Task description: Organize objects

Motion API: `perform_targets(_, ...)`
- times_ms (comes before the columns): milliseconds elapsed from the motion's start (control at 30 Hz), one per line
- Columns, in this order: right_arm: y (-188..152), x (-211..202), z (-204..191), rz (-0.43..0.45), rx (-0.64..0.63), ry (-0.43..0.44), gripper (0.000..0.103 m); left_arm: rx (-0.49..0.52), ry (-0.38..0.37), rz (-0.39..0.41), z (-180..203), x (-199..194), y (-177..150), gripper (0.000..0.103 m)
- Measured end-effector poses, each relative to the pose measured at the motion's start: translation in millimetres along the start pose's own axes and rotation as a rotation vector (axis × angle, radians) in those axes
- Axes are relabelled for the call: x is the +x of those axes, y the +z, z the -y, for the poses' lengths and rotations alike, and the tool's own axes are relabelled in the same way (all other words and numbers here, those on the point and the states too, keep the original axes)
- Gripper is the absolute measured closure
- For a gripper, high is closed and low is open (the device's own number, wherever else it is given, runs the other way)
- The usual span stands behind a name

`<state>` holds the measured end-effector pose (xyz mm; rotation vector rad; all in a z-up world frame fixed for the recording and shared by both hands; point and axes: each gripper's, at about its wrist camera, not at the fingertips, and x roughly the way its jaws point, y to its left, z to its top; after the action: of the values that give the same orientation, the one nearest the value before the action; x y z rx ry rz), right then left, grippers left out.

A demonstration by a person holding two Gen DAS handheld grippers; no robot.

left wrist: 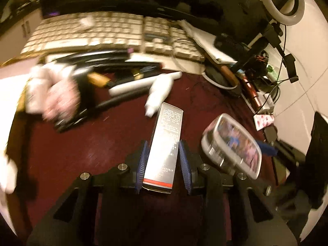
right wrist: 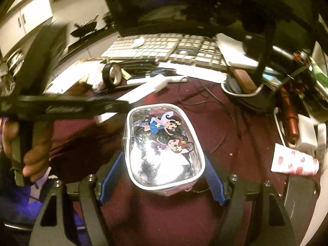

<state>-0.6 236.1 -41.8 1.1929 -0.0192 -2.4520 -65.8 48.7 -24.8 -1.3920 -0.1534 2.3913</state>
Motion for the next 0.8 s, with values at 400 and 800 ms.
perform_targets(400,6.6,-3.6,-10.5,0.087,0.082,0.067,0.028,-0.103,-0.019,0.029,-28.8,-28.3,-39.4,0.073)
perform_targets(800,14.9,-2.6,0.3,0.134,0.224,0.111,0.030,-0.115,-0.032,0.051,-35.0,-40.1,-44.0,0.073)
